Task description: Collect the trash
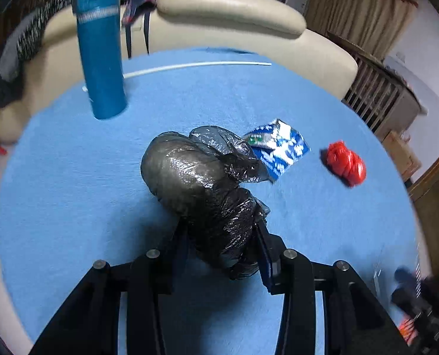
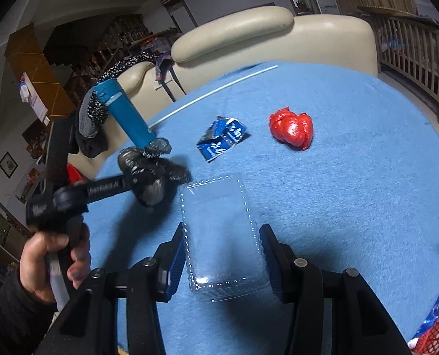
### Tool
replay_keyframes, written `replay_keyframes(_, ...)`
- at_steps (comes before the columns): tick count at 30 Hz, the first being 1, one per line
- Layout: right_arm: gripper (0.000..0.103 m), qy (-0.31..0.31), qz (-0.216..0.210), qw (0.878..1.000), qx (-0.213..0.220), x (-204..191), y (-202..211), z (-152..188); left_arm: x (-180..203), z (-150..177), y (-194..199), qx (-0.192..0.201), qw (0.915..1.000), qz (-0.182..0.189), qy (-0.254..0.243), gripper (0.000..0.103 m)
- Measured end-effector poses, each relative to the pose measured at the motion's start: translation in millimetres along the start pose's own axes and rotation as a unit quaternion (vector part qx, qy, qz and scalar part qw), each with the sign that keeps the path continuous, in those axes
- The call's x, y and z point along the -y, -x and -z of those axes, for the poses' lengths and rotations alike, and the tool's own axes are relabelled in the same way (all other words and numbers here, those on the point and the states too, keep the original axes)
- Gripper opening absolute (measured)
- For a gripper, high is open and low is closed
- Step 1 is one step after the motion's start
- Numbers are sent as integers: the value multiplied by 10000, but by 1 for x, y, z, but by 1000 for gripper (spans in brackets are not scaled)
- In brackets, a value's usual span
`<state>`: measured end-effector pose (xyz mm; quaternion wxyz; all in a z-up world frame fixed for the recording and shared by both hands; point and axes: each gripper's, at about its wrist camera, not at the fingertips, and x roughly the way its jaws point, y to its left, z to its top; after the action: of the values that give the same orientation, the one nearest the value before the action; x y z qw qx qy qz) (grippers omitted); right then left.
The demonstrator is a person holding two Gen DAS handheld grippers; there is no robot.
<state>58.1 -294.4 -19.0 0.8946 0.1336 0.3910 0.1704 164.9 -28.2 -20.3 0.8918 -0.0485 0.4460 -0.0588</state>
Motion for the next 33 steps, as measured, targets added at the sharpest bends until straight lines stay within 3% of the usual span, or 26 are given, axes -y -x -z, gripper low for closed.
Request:
replay_keyframes(5, 51, 3, -39, 9999, 105, -13, 15, 10, 12, 29, 25, 172, 9991, -142, -368, 43)
replay_keyframes(15, 51, -433, -54, 9984, 352, -13, 53, 45, 33, 83, 70, 479, 9968, -22, -635, 43)
replay_keyframes(33, 51, -811, -113, 9917, 995, -7, 114, 63, 70, 118, 114, 878, 9907, -95, -1034, 43)
